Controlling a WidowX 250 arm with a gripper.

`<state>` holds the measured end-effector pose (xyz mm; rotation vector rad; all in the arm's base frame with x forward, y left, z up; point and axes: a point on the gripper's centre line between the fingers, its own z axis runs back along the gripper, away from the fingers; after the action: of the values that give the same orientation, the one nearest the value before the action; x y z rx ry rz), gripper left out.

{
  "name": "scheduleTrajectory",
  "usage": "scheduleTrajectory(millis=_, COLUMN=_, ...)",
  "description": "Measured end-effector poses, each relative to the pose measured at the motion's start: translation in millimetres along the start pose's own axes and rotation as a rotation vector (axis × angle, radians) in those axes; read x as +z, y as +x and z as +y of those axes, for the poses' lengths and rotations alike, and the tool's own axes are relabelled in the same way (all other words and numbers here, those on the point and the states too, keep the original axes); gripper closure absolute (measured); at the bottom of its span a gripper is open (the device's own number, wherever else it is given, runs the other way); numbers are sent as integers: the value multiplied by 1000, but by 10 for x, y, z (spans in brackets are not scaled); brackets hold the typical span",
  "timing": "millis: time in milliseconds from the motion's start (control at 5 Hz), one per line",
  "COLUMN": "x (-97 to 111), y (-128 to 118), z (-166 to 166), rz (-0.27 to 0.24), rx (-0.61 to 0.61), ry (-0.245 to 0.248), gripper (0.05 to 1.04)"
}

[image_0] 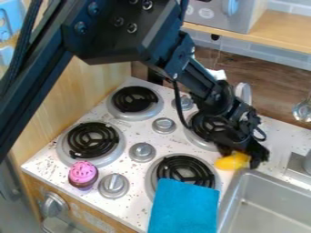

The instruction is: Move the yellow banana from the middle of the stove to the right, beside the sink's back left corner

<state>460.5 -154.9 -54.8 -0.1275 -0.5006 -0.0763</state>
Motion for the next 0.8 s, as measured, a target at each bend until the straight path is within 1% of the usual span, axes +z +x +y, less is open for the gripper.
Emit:
scheduleTrajectory(millis=200, x=314, y=24, z=28, rz=-31, rx=65, ry=-38, gripper=75)
scheduleTrajectory(millis=400, x=639, y=97, z=248, rz=-78, rx=118, ry=-45, gripper=79)
scheduleTrajectory(millis=600, x=841, y=-59, z=372, rz=-92, rx=98, ry=-46, gripper=82)
scheduleTrajectory(millis=800, x=1203, y=-259, z=582, rz=-124, rx=25, ry=-20, gripper=82)
